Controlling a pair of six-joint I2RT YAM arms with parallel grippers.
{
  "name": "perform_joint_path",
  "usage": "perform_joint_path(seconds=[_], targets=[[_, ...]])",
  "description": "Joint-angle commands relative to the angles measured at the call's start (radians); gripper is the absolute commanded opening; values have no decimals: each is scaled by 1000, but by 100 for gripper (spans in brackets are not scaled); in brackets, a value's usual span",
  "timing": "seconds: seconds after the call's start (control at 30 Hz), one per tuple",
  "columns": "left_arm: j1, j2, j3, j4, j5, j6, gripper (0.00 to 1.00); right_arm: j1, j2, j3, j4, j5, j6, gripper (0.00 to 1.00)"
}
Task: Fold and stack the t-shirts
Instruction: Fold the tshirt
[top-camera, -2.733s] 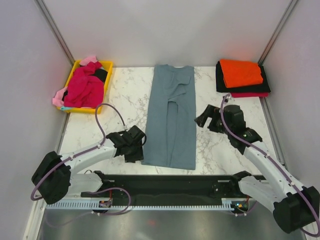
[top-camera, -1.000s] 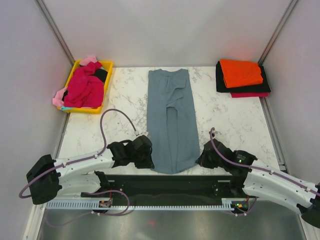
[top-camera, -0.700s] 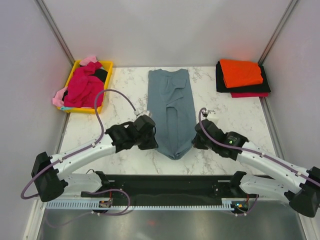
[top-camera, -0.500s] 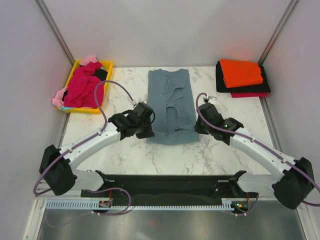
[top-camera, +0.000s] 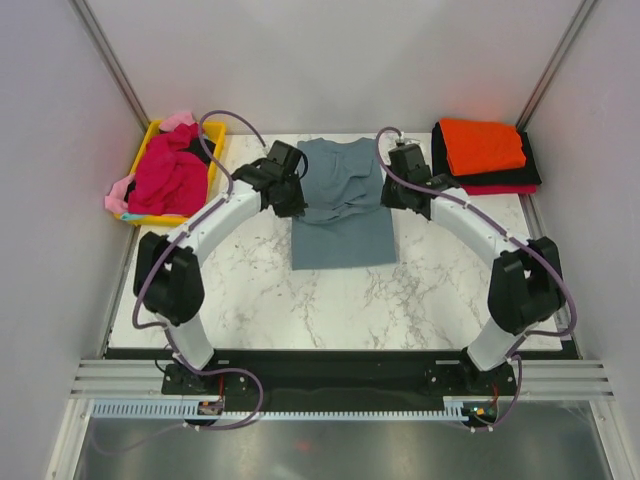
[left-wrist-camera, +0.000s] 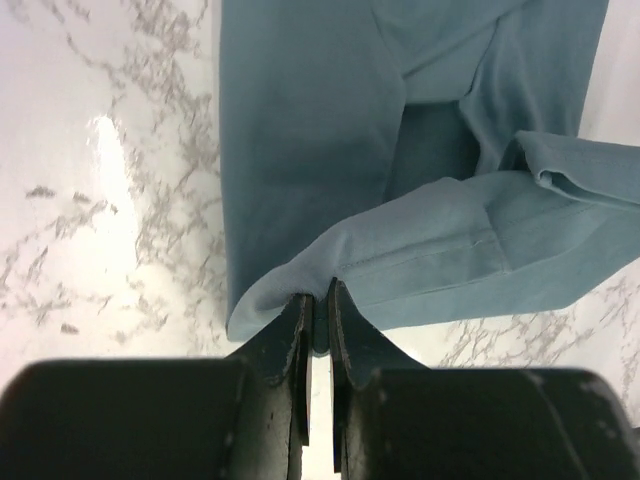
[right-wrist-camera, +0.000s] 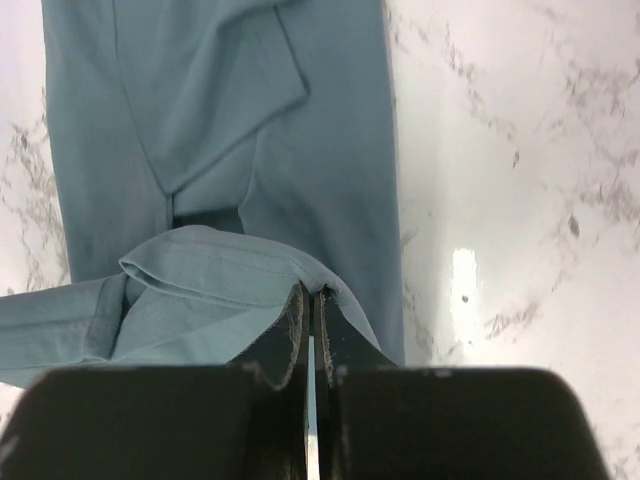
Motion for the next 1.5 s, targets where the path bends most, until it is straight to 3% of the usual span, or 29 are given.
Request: perform_joint_path(seconds=[0.0,0.17,0.3,0.33,0.37,0.47,0.57,0.63,0.73,0.9,0.97,1.03,1.1,1.17,1.3,1.47], targets=[[22,91,120,5,64,78,2,-34,90,115,39,-52,-49,0],[50,217,255,-1,100,97,2,-75,189,172,40,-87,-47,0],[84,326,349,-15,115,113,12,-92,288,233,47,-107,-46,1],[93,375,389,-24,123,116,15,-99,310,248,47,-116,-46,7],[104,403,418,-36,131,116,20,-104,354,289,45,-133,-46,31],[147,505,545,-94,143,119,40,-135,437,394,34,-142,-44,71],[179,575,720,-227,82,124,45,-182,486,524,-5,-196,-53,78],[191,525,757,-268,-15,115,46,-201,465,546,-33,-195,-72,78],[188,429,652,-251,-96,107,47,-201,369,468,-21,-184,-106,79],[144,277,384,-181,-77,106,46,-202,197,162,36,-266,-98,79],[127,221,267,-138,-29,92,45,-201,100,-16,68,-274,-74,80],[119,103,58,-35,20,74,45,-202,27,-130,112,-297,-48,82],[105,-21,-131,77,100,58,47,-202,-69,-277,172,-390,-28,84],[87,-83,-229,129,149,43,47,-202,-133,-398,209,-493,20,86],[76,-171,-424,234,192,3,49,-201,-166,-528,304,-552,72,86],[76,-151,-514,313,206,-25,51,-201,-97,-575,362,-570,89,82]])
